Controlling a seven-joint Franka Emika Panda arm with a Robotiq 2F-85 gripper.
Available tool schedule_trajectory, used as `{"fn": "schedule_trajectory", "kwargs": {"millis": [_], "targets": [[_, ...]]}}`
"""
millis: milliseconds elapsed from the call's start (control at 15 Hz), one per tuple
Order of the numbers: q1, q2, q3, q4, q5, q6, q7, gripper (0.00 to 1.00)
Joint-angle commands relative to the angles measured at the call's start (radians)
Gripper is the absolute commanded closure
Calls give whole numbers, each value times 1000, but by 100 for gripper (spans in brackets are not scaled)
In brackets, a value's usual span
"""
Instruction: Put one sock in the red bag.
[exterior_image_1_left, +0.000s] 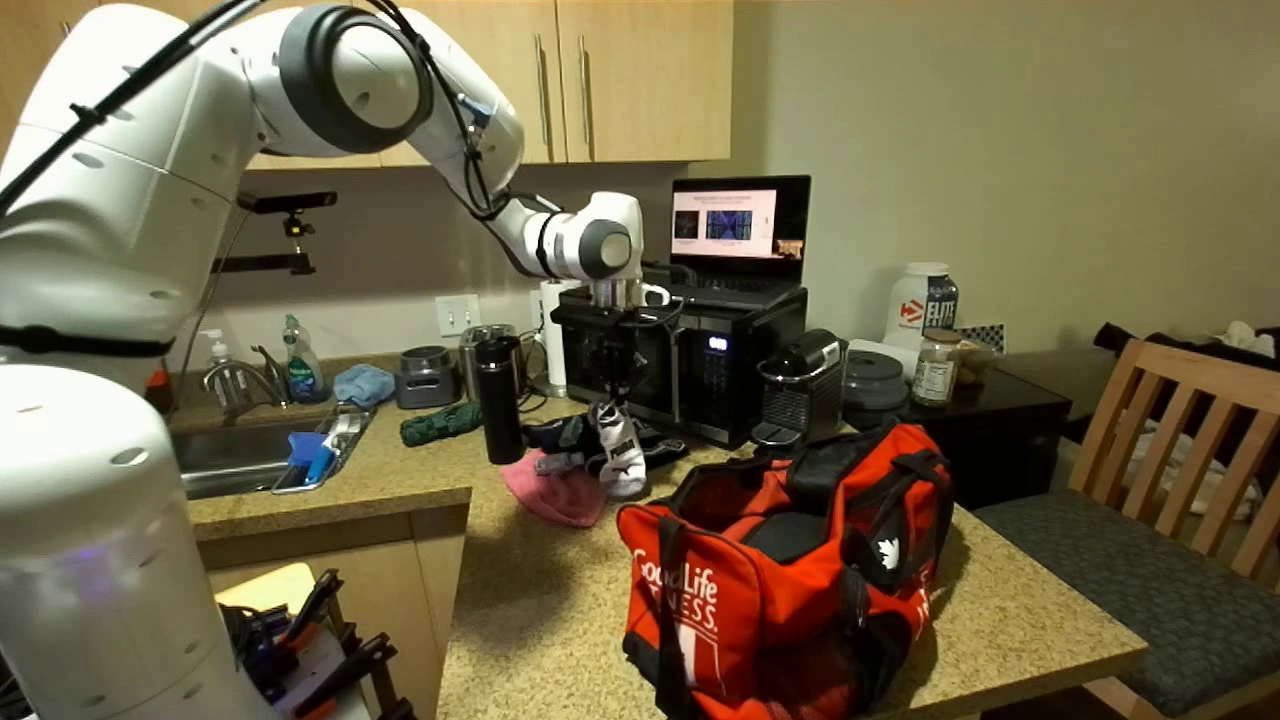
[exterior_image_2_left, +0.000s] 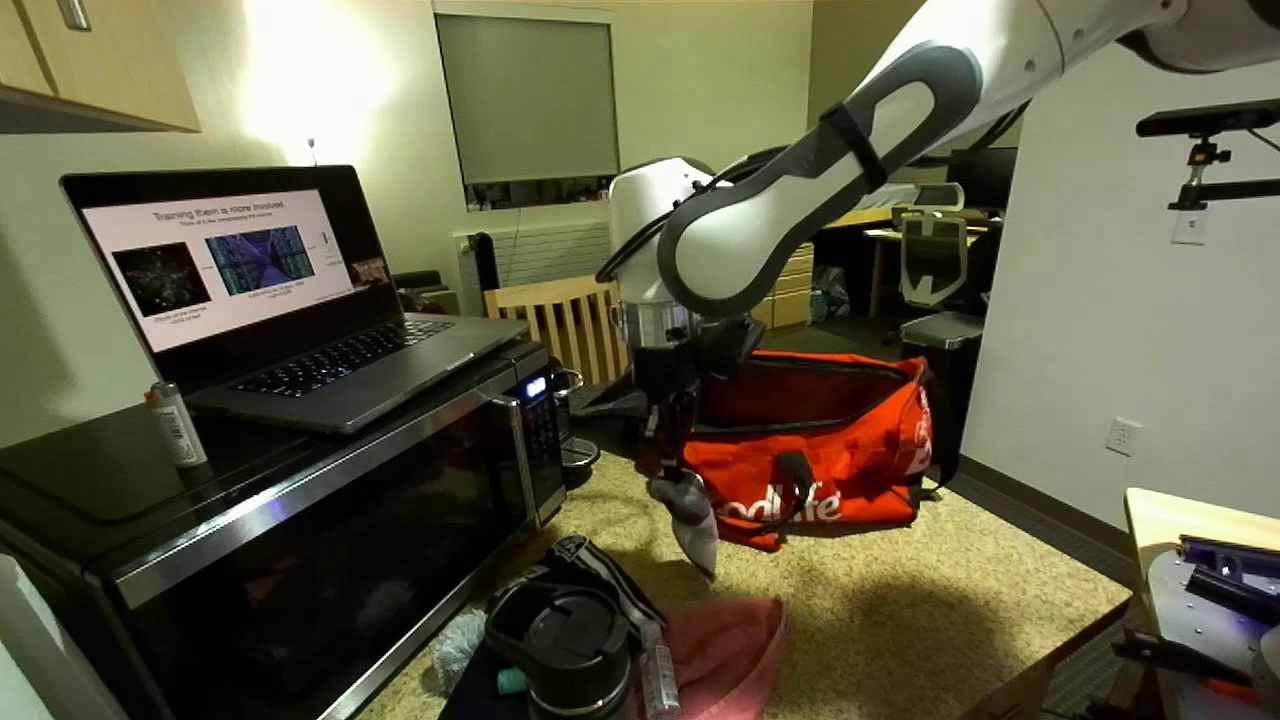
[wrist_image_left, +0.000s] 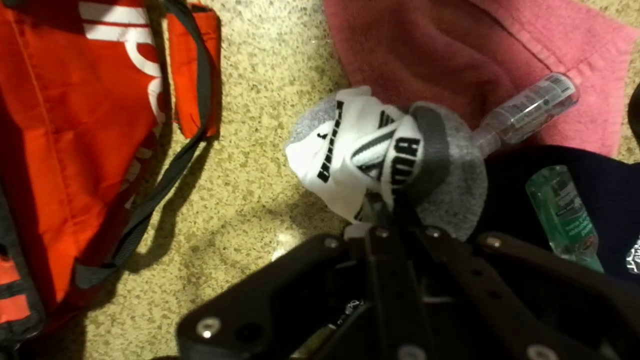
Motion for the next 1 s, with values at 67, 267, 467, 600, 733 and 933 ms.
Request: {"fn": "schedule_trajectory", "kwargs": {"millis": [67,267,467,600,733,933], "targets": [[-18,-108,-11,-46,-2,-92,40,95],[-31,-158,-31,-52,-15,-140,59,95],[-48,-207,-53,-61,-30,-177,84,95],[-59,-241,-67,-68,-43,-201,104,95],[-72,-272,-76,-75,-47,-223,116,94],[-95,-319,-89,-86,-48,-259,126,95]]}}
